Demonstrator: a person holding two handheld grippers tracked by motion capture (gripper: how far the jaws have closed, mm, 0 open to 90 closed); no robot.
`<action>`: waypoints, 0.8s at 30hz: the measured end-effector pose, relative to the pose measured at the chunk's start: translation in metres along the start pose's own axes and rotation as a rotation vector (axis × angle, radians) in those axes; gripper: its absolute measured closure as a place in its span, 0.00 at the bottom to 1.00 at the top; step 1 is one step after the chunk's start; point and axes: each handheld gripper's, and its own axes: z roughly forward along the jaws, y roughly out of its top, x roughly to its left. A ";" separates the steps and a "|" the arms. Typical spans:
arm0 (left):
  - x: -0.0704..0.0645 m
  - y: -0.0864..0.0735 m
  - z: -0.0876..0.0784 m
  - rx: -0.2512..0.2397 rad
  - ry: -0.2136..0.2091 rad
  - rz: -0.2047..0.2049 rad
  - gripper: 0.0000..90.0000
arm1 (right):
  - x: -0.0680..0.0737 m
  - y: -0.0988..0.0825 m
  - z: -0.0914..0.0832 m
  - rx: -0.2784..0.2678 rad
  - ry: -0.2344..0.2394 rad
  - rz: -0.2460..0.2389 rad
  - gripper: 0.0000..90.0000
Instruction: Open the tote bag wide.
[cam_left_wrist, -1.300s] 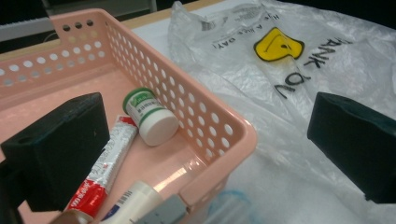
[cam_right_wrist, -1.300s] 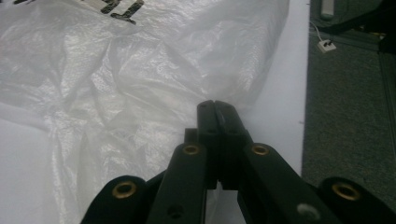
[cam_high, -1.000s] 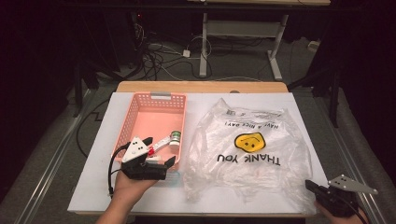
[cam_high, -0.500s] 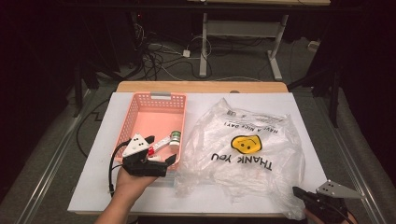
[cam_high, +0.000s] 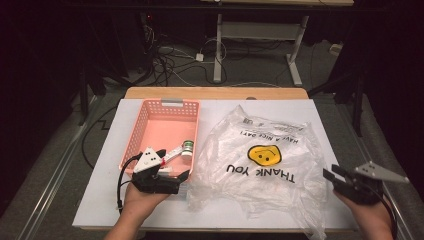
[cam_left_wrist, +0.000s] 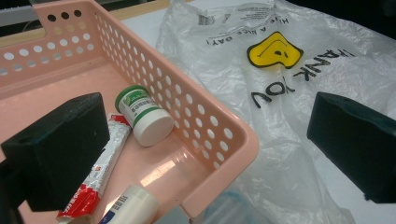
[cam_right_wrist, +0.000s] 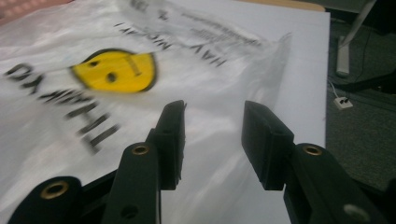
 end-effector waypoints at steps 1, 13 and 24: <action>-0.001 0.000 0.000 -0.001 -0.007 0.006 0.00 | -0.013 0.011 0.018 0.005 -0.014 0.009 0.68; -0.002 -0.005 -0.005 -0.013 -0.004 0.012 0.00 | -0.068 0.062 0.111 0.065 -0.048 0.071 0.68; -0.005 -0.005 -0.005 -0.016 -0.012 0.022 0.00 | -0.093 0.073 0.184 0.195 -0.051 0.084 0.65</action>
